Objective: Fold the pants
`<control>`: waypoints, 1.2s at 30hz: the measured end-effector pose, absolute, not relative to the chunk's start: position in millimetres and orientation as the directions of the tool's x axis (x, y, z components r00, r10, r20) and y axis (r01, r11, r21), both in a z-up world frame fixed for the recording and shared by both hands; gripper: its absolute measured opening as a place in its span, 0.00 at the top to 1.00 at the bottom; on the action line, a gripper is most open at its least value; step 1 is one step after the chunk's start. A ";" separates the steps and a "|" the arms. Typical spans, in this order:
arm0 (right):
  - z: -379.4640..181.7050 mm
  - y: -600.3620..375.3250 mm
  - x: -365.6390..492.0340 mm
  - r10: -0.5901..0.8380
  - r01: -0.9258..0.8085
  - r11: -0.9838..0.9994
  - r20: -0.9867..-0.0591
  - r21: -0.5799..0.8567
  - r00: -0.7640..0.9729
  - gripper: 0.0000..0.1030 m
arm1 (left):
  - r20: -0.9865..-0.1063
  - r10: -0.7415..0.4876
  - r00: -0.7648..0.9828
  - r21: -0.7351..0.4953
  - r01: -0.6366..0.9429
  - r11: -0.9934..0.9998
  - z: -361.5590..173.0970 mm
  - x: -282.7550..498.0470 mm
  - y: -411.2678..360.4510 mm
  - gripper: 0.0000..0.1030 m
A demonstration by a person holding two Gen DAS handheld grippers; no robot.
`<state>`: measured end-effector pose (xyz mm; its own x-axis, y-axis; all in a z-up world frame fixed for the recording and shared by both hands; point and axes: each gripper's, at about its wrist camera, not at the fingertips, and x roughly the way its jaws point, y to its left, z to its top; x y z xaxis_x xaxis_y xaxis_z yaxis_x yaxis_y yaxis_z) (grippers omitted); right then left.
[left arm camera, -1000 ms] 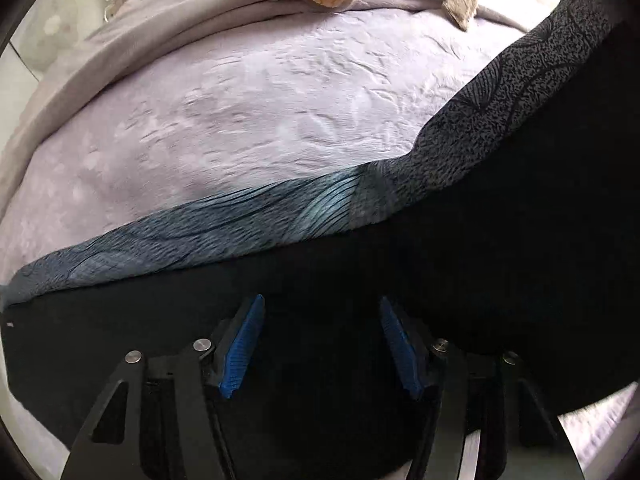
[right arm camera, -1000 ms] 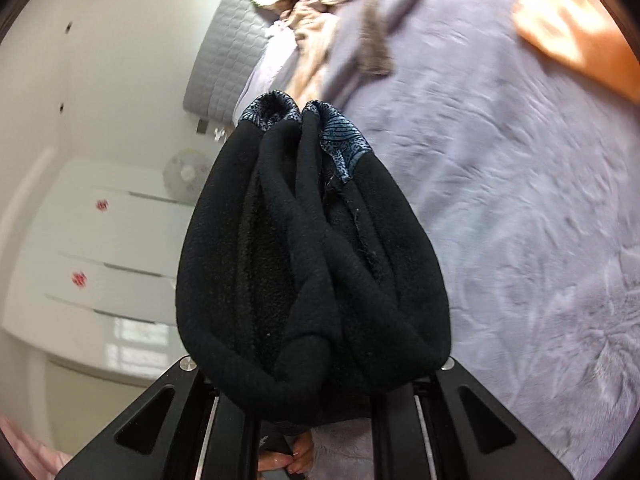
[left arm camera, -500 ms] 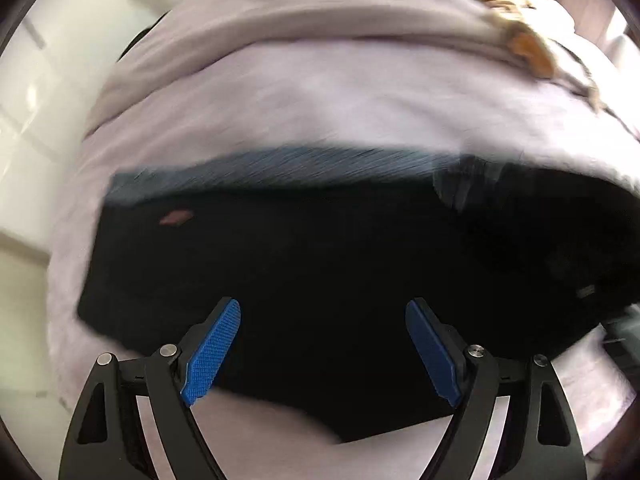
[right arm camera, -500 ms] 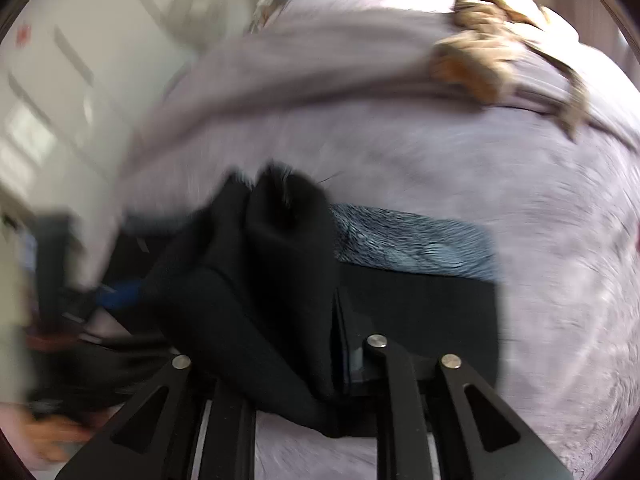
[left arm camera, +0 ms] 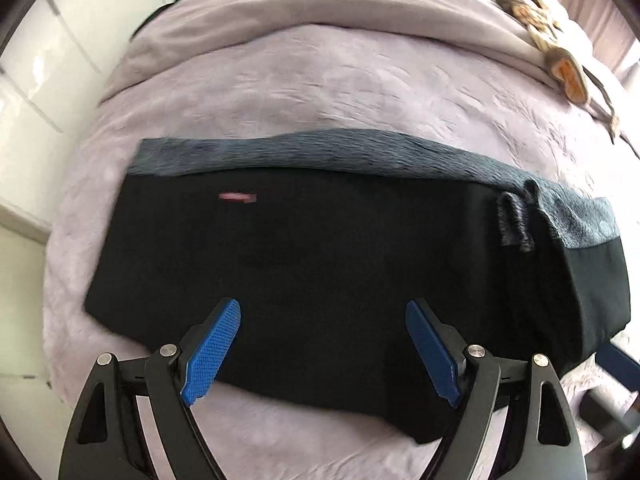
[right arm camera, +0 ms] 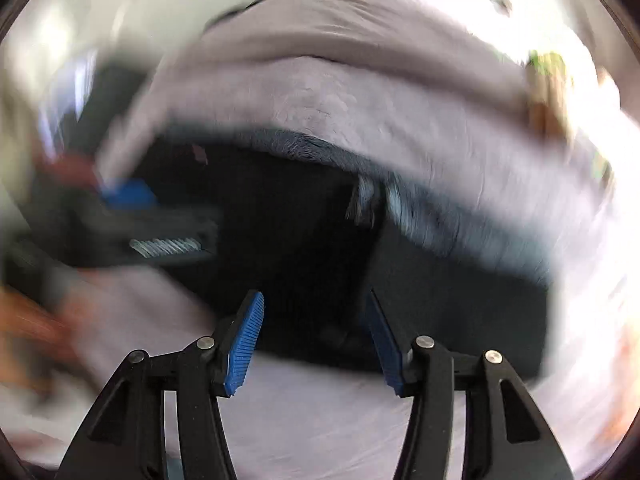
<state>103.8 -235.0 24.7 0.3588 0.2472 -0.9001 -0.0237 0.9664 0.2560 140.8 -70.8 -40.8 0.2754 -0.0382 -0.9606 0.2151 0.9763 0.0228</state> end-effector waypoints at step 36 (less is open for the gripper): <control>4.8 -428.5 72.8 0.521 0.350 0.668 -0.749 0.656 0.410 0.65 | -0.938 -0.180 0.296 -0.058 0.376 0.925 19.0 135.6 -155.6 0.17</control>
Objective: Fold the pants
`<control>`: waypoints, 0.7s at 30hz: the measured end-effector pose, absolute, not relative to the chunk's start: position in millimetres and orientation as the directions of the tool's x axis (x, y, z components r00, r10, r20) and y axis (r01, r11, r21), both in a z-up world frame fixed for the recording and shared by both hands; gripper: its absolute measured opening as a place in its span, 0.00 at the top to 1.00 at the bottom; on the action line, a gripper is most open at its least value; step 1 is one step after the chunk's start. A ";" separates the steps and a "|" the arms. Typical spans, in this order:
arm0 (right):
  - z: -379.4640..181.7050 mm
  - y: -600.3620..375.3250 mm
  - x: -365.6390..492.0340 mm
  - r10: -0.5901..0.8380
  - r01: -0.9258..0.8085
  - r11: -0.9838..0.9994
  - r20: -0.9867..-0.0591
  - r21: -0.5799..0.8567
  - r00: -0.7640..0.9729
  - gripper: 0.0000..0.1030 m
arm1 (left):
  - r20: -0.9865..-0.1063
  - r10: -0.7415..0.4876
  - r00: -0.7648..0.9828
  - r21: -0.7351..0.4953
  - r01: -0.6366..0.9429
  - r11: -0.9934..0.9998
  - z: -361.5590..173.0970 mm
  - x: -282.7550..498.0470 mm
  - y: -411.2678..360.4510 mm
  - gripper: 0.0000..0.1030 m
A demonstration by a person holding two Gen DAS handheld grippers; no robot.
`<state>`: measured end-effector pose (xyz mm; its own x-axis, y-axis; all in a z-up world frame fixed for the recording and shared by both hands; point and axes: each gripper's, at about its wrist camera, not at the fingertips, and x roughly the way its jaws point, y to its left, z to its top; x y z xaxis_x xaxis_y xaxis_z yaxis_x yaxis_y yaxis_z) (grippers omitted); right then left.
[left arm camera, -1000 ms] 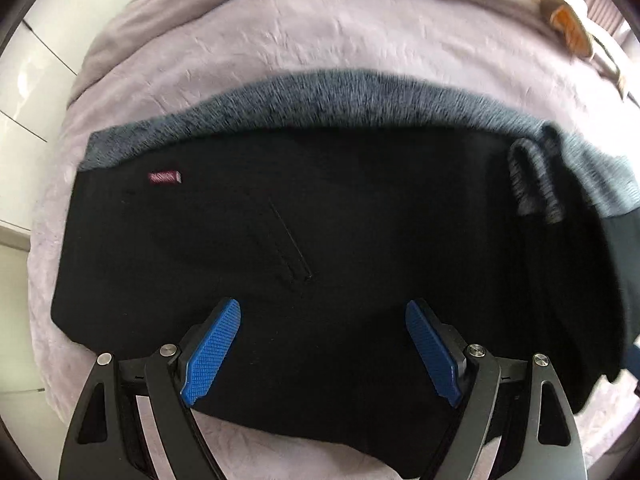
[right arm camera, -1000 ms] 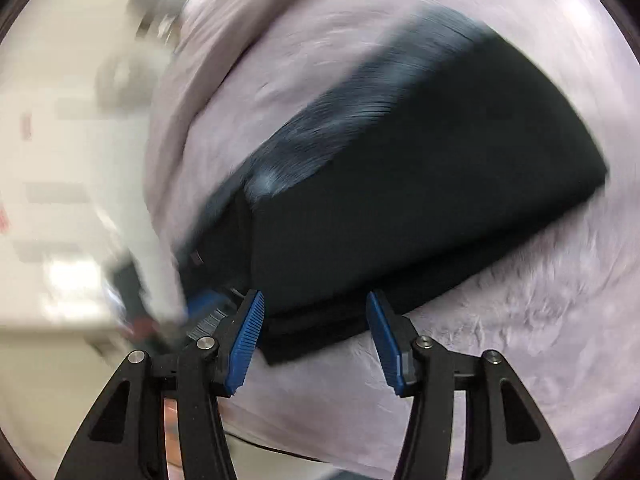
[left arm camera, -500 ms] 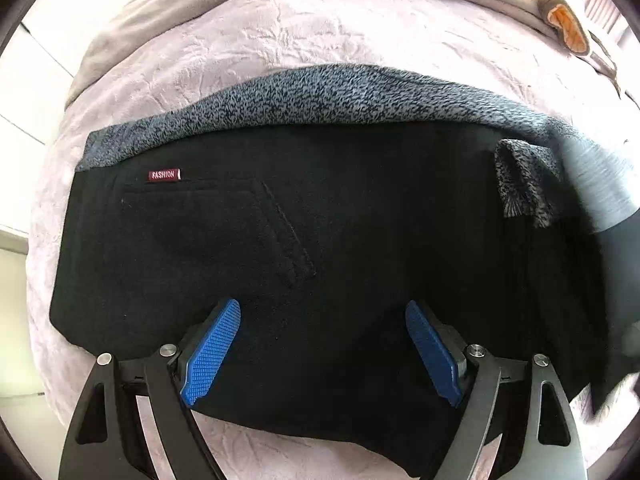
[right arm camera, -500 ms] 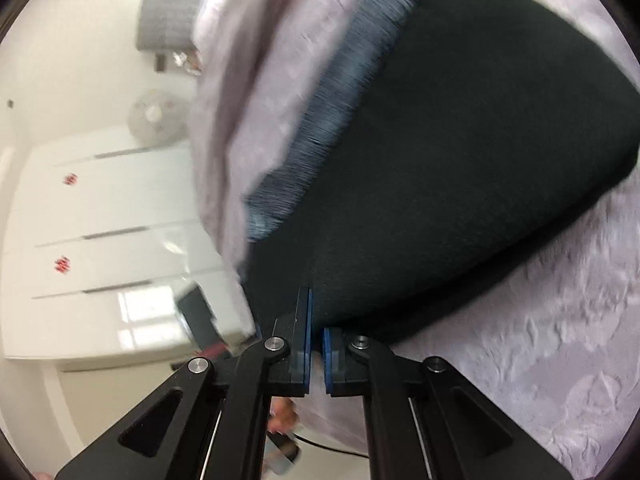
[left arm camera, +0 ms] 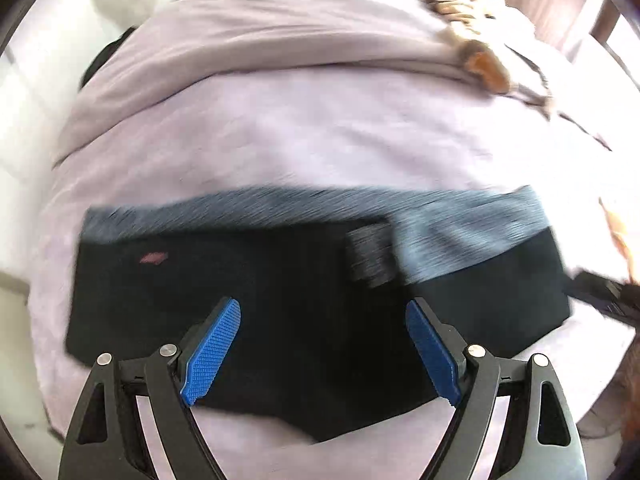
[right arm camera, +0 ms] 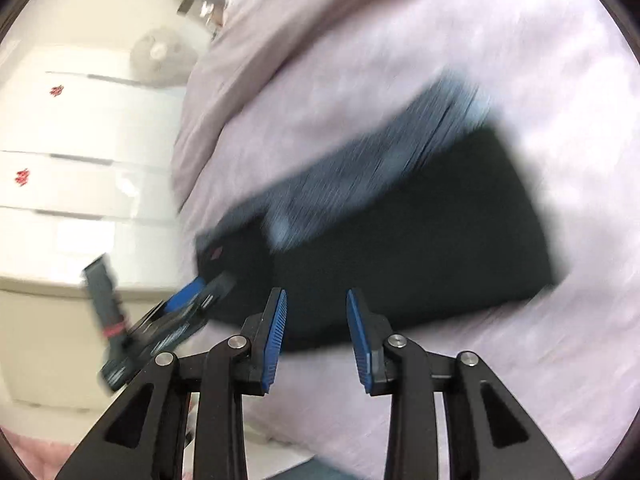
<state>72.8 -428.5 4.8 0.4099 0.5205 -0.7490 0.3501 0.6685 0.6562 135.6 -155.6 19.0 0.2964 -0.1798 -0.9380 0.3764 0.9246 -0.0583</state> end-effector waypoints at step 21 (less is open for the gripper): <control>-61.0 -454.1 139.9 0.482 0.341 0.754 -0.826 0.561 0.293 0.74 | -0.966 -0.081 0.246 0.028 0.410 0.912 -54.8 138.7 -200.1 0.02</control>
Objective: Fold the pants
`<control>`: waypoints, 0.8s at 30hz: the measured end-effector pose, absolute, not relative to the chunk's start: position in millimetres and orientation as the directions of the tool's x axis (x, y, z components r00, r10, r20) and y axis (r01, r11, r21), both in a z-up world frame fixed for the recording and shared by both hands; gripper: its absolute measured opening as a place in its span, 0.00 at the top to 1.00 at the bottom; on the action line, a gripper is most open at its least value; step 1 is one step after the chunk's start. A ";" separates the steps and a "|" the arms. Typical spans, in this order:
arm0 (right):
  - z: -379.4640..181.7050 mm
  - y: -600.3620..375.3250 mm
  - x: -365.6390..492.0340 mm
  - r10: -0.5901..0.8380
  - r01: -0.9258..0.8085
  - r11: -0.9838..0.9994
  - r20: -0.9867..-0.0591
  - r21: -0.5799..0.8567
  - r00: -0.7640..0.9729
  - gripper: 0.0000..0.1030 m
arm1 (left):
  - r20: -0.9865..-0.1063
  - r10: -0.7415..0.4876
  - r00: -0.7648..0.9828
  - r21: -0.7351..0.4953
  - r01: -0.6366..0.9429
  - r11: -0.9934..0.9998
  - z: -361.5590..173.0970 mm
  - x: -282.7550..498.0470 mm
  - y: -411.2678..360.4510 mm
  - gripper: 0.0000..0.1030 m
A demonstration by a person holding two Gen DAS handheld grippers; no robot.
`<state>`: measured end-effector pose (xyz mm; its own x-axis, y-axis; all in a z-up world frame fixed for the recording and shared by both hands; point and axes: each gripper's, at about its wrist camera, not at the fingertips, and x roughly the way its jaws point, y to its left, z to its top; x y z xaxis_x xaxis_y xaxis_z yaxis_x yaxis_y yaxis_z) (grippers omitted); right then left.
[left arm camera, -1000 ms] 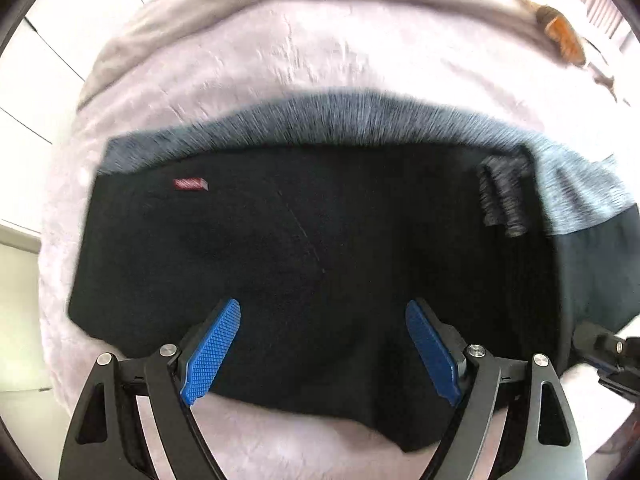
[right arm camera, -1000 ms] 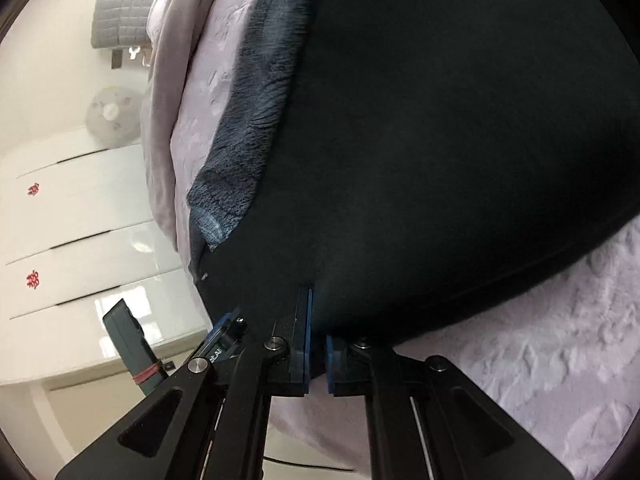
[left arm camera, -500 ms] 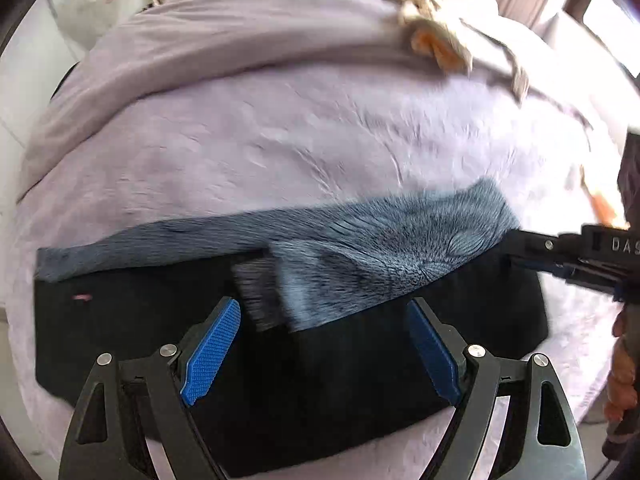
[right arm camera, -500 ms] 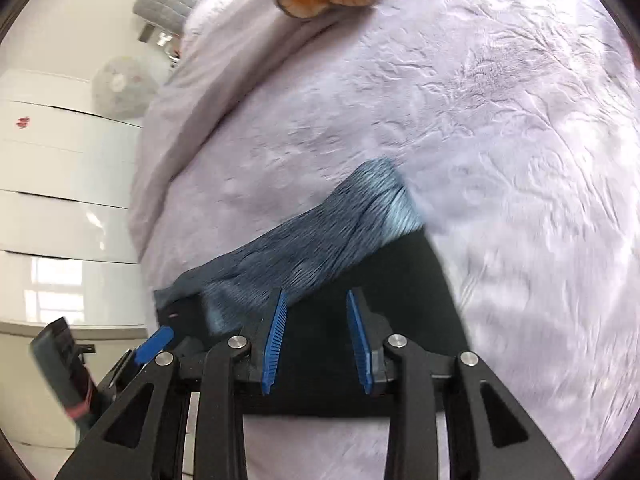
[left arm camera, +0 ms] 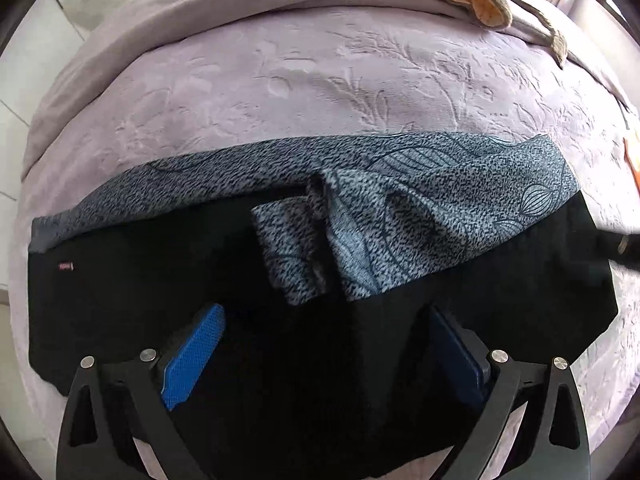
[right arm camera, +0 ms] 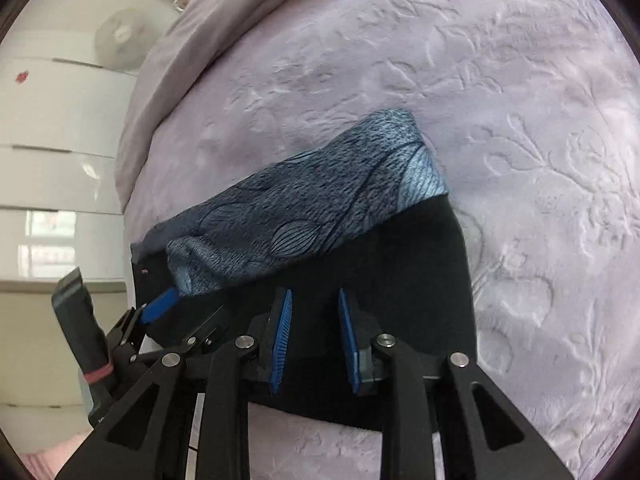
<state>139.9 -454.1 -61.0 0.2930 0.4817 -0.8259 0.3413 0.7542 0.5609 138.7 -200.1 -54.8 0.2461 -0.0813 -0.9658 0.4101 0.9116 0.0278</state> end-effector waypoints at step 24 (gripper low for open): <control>-35.4 -396.7 155.1 0.239 0.207 0.938 -0.952 0.277 0.190 0.61 | -0.978 -0.041 0.203 0.031 0.339 0.940 -19.8 82.6 -117.5 0.02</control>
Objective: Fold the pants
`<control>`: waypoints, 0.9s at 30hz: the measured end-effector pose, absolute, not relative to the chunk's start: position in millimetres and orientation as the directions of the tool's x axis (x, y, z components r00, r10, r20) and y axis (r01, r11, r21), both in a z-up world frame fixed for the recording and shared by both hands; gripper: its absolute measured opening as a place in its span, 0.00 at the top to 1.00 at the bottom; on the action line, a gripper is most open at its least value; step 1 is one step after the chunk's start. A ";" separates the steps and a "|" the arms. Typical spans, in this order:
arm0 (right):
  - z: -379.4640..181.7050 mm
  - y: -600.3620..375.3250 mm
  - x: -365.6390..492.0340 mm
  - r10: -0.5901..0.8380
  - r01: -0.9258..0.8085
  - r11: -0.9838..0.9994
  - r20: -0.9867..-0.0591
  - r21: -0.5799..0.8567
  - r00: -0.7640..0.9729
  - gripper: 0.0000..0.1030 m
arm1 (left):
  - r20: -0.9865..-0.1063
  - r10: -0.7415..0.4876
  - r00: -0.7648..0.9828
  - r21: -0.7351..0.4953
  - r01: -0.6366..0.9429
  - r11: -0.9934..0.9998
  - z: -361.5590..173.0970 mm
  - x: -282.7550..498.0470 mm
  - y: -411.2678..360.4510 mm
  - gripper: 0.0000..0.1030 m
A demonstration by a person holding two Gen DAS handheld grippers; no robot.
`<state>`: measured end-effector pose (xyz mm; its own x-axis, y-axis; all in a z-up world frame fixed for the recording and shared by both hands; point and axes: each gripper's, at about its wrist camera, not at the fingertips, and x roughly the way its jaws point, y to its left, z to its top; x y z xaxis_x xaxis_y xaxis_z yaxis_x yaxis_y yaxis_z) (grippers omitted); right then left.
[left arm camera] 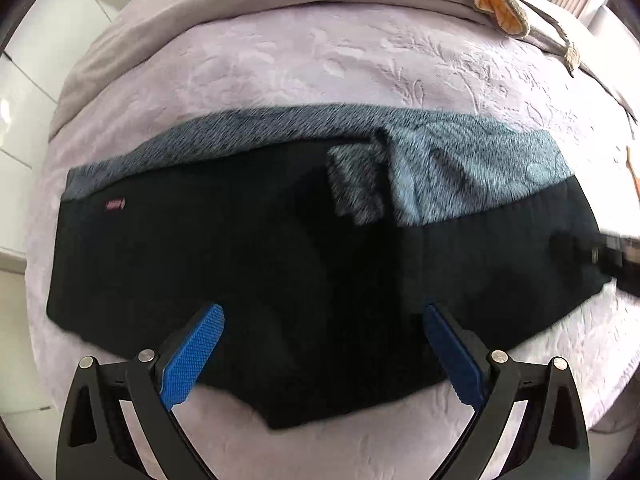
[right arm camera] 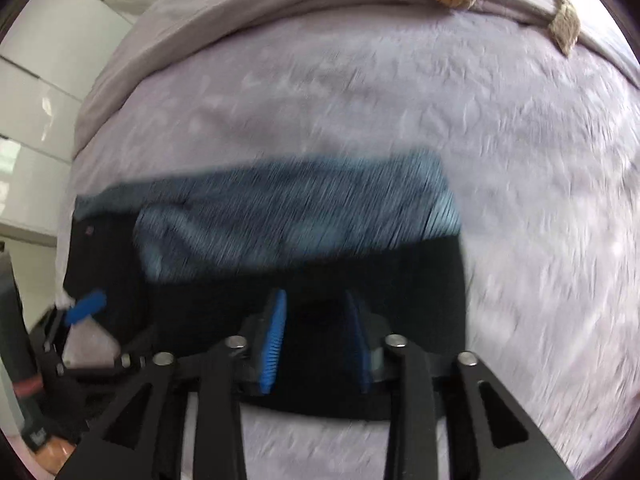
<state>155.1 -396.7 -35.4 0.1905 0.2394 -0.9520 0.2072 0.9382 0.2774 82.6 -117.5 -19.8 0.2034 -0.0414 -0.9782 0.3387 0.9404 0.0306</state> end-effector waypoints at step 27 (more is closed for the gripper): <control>-11.5 -231.7 106.4 0.247 0.052 0.968 -0.969 0.247 -0.004 0.39 | -0.990 -0.061 0.127 -0.046 0.119 0.992 -17.3 51.8 62.4 0.02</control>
